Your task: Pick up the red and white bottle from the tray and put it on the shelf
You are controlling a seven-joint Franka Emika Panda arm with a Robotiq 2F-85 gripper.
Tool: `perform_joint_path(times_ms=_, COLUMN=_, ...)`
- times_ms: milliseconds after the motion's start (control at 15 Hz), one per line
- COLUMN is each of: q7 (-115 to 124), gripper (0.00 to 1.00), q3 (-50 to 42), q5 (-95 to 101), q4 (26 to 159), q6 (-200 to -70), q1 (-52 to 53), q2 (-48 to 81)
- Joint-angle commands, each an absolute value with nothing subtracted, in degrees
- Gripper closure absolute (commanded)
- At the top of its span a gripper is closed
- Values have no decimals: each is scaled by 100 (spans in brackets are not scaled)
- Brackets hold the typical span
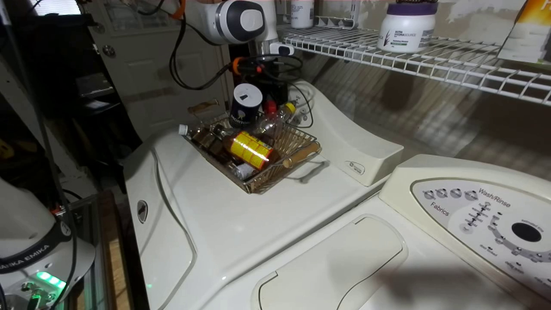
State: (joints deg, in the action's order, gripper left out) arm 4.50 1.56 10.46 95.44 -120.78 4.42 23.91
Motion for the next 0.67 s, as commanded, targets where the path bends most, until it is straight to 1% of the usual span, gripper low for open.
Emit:
perform_joint_path(times_ms=0, q7=459, gripper=48, q3=109, q5=993, q4=9666, q6=-12133, q1=445, q2=2248)
perform_joint_path(times_ms=200, q7=468, gripper=48, q3=115, q5=972, q4=9653, q6=-11682, q1=468, q2=2169)
perform_joint_path(times_ms=600, q7=542, gripper=48, q3=131, q5=979, q4=9753, q6=-11412, q1=505, q2=1936)
